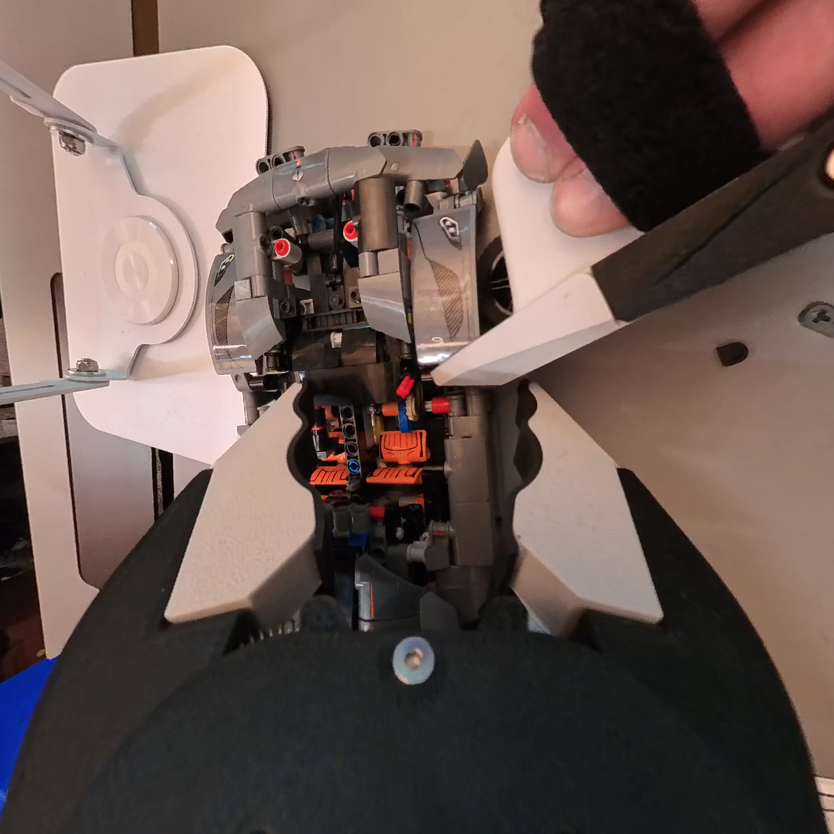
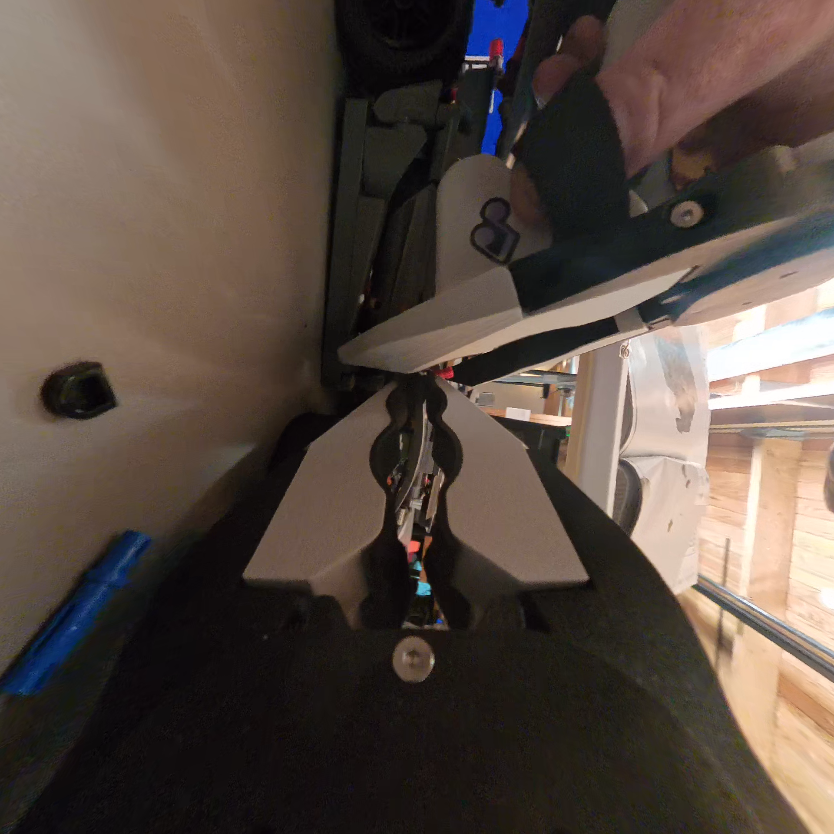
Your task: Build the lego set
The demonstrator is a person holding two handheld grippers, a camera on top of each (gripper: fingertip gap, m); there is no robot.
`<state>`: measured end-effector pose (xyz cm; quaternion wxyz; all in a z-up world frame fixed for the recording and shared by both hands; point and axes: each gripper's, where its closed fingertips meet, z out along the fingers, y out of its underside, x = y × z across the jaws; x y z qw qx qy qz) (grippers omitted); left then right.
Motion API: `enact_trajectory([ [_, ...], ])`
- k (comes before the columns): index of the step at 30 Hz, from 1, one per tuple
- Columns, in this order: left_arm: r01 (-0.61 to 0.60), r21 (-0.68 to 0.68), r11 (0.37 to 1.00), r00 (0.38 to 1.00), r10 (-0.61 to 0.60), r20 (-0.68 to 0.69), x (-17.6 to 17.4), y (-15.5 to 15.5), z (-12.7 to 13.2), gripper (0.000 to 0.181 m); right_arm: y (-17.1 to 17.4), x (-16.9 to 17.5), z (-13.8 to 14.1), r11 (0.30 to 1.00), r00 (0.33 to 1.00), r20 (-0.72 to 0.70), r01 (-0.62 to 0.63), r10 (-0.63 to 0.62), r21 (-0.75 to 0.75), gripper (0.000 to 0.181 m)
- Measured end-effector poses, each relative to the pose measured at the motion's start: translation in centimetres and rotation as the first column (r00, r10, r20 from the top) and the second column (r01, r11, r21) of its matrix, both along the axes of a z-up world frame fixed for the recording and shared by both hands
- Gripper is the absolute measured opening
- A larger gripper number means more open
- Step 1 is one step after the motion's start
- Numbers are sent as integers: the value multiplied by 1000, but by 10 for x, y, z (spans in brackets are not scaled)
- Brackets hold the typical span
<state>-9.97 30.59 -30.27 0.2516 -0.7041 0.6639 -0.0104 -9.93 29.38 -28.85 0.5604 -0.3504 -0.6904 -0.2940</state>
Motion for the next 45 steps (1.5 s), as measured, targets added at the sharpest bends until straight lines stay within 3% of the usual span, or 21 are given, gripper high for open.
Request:
enact_trajectory([
  [6, 5, 2, 1000, 1000, -5, 12, 2, -1, 2, 84, -2, 0, 2, 981, 999, -30, 32, -39, -190, 7],
  [10, 4, -8, 1000, 1000, -4, 10, 1, -1, 2, 86, -9, 0, 8, 962, 999, -36, 19, -30, -271, 26],
  [14, 2, -2, 1000, 1000, -2, 5, 0, 0, 2, 85, -9, 14, 21, 944, 997, -52, 36, -57, -329, 29],
  [16, 0, 5, 1000, 1000, 0, 2, 0, 1, 1, 86, -10, 25, 27, 926, 997, -23, 62, -76, -372, 16],
  [17, -4, 5, 1000, 1000, 4, 2, 0, 2, 1, 86, -11, 31, 33, 914, 996, -7, 82, -93, -398, 5],
  [20, -11, 1, 1000, 1000, 12, -11, 2, 2, 0, 87, -15, 43, 59, 872, 991, 31, 130, -131, -472, 2],
  [24, -16, 21, 1000, 995, 18, -103, -5, 10, 0, 87, -5, 68, 110, 858, 964, 137, 266, -229, -440, 16],
  [27, -79, 3, 997, 990, 79, -119, -17, 15, 18, 100, -7, 85, 140, 823, 945, 151, 327, -290, -465, 21],
  [29, -83, 38, 996, 994, 85, -74, -20, 11, 44, 89, -12, 93, 153, 812, 944, 128, 326, -303, -485, 21],
  [31, -112, 49, 993, 993, 114, -41, -24, 2, 63, 89, -21, 102, 151, 784, 943, 145, 329, -298, -526, 24],
  [34, -148, 74, 986, 986, 153, -67, -38, -18, 73, 84, -35, 117, 142, 780, 938, 204, 347, -281, -521, 24],
  [40, -213, 64, 975, 969, 220, -112, -46, -48, 56, 70, -67, 129, 108, 690, 949, 161, 308, -271, -655, 26],
  [45, -260, 68, 963, 937, 269, -221, -24, -40, 34, 62, -64, 143, 84, 591, 940, 33, 240, -339, -770, 27],
])
